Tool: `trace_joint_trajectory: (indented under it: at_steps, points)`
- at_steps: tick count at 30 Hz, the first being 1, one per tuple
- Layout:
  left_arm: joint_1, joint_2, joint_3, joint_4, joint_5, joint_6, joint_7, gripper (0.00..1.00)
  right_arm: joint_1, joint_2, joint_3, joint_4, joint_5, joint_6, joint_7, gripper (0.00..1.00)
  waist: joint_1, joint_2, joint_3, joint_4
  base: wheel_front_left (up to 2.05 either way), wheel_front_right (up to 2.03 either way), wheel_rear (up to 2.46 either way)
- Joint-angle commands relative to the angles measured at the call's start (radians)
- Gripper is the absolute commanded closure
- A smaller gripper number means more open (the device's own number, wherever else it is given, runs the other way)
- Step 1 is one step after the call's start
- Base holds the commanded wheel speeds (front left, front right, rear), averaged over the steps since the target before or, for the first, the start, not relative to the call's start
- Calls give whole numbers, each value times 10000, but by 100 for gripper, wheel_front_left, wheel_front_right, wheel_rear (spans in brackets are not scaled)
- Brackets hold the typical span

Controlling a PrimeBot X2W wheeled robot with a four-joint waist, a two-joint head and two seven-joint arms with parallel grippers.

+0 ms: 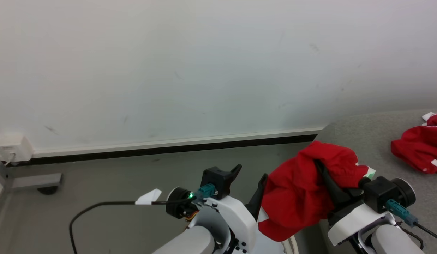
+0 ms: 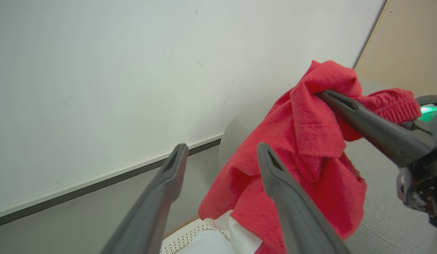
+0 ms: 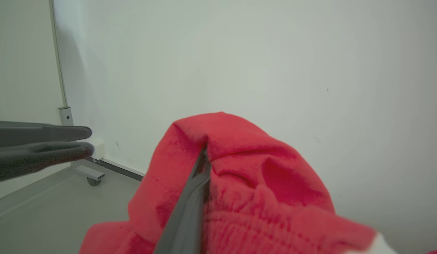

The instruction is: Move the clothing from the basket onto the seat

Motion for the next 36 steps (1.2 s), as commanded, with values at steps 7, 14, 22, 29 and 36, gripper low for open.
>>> trace_joint_trajectory:
  at_steps: [7, 14, 22, 29, 36]
  points:
    - [-107, -104, -13, 112, -40, -33, -155, 0, -252, -406, -79, -145, 135, -22, -4, 100, -1, -1, 323, -1229, 0, 0, 0]
    - [-303, -255, -86, 272, -23, -93, -251, 0, -354, -738, -291, -324, 279, -22, -2, 100, -1, -1, 659, -2295, 0, 0, 0]
    - [-479, -501, -391, 406, -35, -338, -219, 0, -145, -1148, -719, -588, 364, -22, -4, 100, -1, -1, 1020, -2692, 0, 0, 0]
    - [-1151, -612, -563, 377, 295, -257, -34, 0, -470, -1428, -1379, -992, 768, -22, -4, 100, -1, -1, 2178, -2582, 0, 0, 0]
    - [-2692, -748, -771, 471, 869, -254, 345, 0, -1752, -2182, -2755, -1515, 1118, -22, -4, 100, -1, -1, 4416, -1951, 0, 0, 0]
